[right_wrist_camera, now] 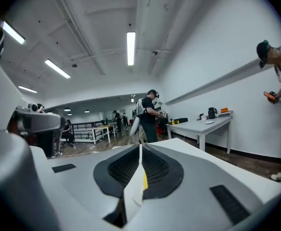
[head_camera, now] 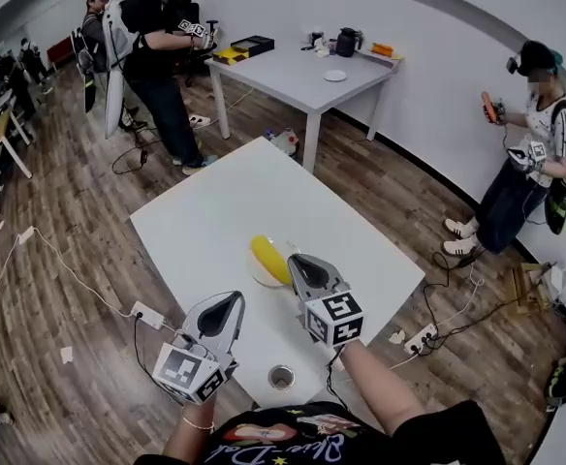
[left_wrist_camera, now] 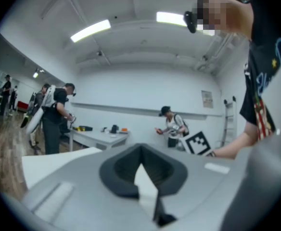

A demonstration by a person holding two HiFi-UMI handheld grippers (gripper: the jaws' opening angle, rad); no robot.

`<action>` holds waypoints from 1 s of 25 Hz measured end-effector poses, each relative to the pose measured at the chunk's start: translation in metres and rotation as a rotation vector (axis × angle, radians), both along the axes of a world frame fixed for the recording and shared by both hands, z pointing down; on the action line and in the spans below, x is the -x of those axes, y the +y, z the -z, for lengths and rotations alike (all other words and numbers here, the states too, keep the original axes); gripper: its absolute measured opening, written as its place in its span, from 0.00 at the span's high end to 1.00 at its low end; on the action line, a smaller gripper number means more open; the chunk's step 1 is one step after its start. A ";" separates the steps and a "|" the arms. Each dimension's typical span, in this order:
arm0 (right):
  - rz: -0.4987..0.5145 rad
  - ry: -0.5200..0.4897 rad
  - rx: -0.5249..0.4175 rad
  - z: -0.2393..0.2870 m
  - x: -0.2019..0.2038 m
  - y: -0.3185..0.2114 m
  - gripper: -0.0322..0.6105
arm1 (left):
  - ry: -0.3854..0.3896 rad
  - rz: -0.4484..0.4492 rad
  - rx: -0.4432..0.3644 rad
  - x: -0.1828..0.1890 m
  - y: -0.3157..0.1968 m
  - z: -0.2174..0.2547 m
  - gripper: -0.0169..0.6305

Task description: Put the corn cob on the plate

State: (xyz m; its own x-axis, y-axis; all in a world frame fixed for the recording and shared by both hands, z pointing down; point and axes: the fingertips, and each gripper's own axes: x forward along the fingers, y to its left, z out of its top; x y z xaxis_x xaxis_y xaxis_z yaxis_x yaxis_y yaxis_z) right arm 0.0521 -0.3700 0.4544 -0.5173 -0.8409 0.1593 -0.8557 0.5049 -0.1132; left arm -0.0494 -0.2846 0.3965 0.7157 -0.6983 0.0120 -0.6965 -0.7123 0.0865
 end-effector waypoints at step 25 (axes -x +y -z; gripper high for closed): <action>-0.004 -0.059 -0.065 0.047 -0.003 0.144 0.93 | 0.028 -0.166 -0.064 -0.054 0.067 0.017 0.99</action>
